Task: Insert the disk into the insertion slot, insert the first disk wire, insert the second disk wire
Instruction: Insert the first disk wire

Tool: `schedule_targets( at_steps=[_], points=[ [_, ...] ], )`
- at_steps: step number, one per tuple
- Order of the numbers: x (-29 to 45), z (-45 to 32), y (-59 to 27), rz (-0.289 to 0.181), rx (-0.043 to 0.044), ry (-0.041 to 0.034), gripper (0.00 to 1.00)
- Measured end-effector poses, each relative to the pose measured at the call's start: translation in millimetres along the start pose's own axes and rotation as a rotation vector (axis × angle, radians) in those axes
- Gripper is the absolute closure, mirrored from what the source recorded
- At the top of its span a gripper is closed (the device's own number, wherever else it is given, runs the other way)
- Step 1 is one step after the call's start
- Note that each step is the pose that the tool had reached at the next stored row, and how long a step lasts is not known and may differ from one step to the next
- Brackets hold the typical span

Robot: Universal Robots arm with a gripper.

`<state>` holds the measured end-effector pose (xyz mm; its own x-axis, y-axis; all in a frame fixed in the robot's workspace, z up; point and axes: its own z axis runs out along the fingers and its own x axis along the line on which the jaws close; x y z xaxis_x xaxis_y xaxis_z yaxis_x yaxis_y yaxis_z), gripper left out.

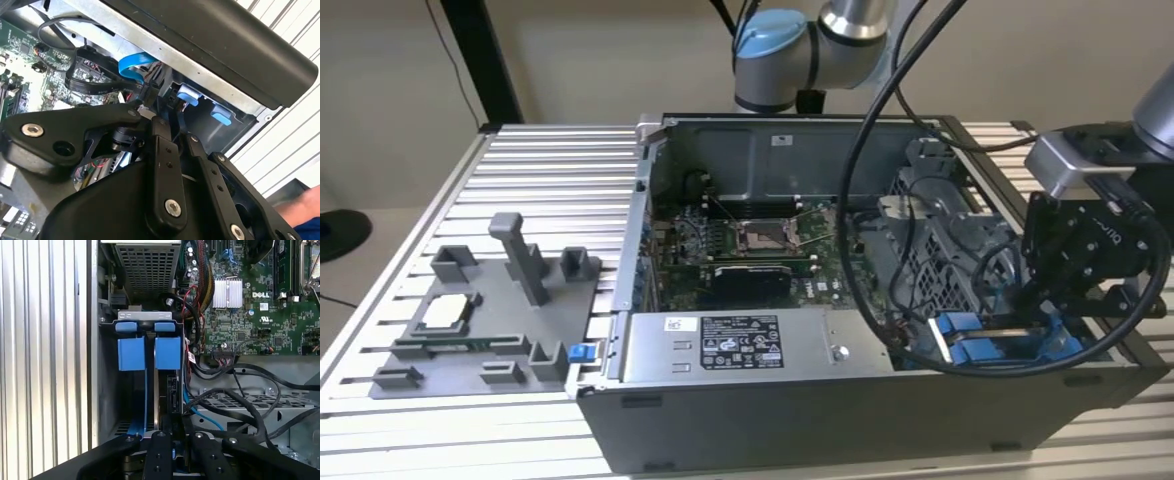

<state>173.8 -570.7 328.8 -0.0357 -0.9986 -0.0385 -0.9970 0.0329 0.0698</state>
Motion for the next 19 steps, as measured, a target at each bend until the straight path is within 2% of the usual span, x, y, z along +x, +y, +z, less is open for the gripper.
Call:
schedule_targets(
  at_steps=[1,2,6,19],
  points=[
    [0.0,0.8,-0.1,0.0,0.0,-0.0015,1.0],
    [0.1,1.2,-0.1,0.0,-0.0002,-0.0024,0.0],
    [-0.2,-5.2,0.3,0.0,-0.0052,0.0001,0.0],
    [-1.5,-37.5,2.5,0.002,-0.0303,0.0012,0.0]
  ],
)
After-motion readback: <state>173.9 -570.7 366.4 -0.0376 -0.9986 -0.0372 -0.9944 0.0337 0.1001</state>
